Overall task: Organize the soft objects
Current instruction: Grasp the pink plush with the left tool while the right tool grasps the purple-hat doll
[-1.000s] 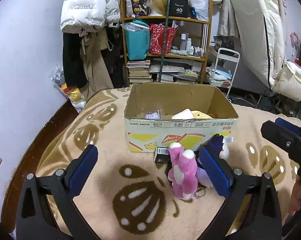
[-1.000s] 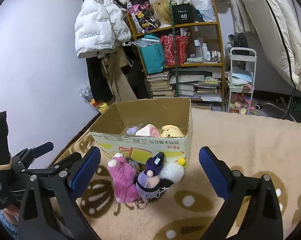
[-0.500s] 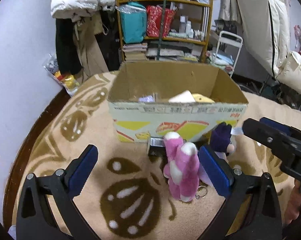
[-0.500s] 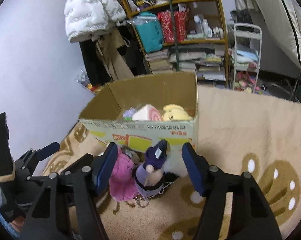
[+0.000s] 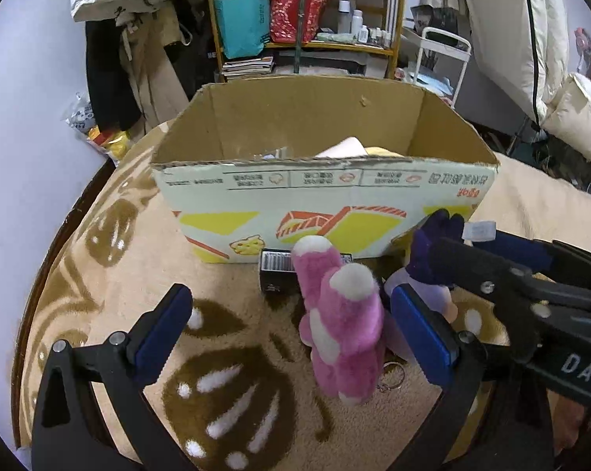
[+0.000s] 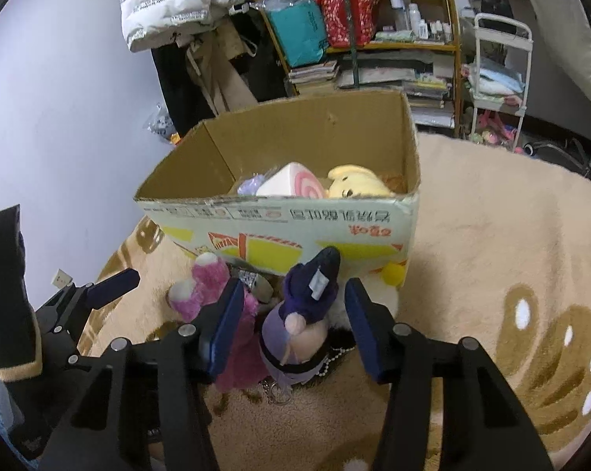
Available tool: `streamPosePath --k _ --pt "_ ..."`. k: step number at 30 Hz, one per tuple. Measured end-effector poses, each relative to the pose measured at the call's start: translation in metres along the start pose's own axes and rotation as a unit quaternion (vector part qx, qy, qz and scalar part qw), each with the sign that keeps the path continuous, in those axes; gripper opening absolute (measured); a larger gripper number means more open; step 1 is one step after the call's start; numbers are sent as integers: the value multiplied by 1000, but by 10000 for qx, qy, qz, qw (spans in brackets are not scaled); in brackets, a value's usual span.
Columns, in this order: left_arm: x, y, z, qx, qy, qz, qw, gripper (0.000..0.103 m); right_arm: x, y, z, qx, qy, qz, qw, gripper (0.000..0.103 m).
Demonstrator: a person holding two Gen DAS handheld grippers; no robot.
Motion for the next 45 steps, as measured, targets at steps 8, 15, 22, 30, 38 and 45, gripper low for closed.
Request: streamPosePath --k 8,15,22,30,38,45 --pt "5 5 19 -424 243 -79 9988 86 3 1 20 -273 71 -61 9996 36" --pt "4 11 36 -853 685 -326 9935 50 0 5 36 -531 -7 -175 9984 29" --pt "3 15 40 -929 776 -392 9919 36 -3 6 33 -513 -8 -234 9984 28" --pt "3 16 32 -797 715 -417 9934 36 0 7 27 -467 -45 -114 9988 28" --pt "-2 17 25 -755 671 -496 9936 36 -6 10 23 -429 21 -252 9988 28" --pt "-3 20 14 -655 507 -477 9954 36 -14 13 15 -265 154 -383 9988 28"
Point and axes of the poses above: each gripper's, at about its wrist camera, not at the fingertips, and z roughly the way its jaws point, x to its right, y to its underside, the point moved 1 cm from there along z, roughly the way its jaws point
